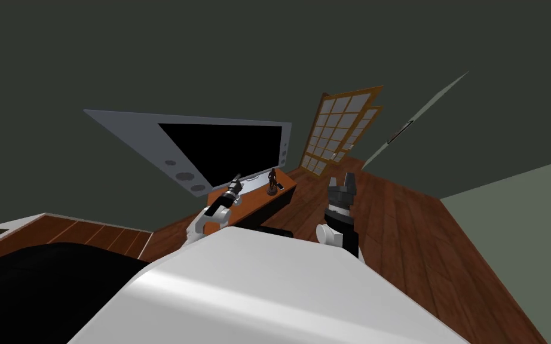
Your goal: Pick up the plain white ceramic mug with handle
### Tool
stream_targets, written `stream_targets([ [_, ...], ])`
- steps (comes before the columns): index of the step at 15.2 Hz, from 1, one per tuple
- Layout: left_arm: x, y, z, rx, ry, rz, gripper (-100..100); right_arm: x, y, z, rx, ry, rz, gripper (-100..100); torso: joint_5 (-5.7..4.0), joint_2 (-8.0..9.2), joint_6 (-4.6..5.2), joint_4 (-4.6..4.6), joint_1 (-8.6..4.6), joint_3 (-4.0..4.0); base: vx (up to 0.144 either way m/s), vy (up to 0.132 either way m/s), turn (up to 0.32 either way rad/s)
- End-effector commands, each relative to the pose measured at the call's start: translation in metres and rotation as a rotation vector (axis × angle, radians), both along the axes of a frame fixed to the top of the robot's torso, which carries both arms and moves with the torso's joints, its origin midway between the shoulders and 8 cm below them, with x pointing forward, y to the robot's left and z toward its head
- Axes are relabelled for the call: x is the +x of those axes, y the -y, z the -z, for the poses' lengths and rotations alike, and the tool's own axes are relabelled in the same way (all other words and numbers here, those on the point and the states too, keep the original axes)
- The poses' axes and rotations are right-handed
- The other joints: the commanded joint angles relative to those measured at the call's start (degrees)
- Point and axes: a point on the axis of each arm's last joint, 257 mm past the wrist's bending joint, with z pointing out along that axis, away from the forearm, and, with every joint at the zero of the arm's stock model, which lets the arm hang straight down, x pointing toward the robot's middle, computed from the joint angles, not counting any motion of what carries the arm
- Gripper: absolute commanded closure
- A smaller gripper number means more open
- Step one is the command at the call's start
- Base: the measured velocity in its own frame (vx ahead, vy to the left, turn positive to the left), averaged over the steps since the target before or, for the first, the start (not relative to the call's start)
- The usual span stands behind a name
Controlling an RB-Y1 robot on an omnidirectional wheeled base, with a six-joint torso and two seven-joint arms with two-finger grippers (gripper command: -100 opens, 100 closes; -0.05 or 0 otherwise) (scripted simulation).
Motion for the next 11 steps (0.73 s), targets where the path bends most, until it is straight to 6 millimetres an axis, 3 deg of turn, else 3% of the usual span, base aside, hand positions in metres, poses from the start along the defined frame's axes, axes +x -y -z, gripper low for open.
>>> stream_targets([
  [1, 0.000, -0.012, 0.017, -0.003, -0.047, -0.011, -100, 0.000, 0.000, 0.000, 0.000, 0.000, 0.000, 0, 0.00, 0.00, 0.00, 0.00, 0.00, 0.00, -0.016, 0.038, -0.044],
  [7, -0.009, -0.060, 0.094, -0.031, -0.283, -0.070, -100, 0.000, 0.000, 0.000, 0.000, 0.000, 0.000, 0, 0.01, 0.05, 0.01, 0.01, 0.06, 0.03, -0.036, 0.047, -0.186],
  [11, -0.016, -0.078, 0.119, -0.044, -0.367, -0.096, -100, 0.000, 0.000, 0.000, 0.000, 0.000, 0.000, 0, -0.01, -0.02, -0.01, 0.00, -0.03, -0.01, -0.019, 0.026, -0.132],
])
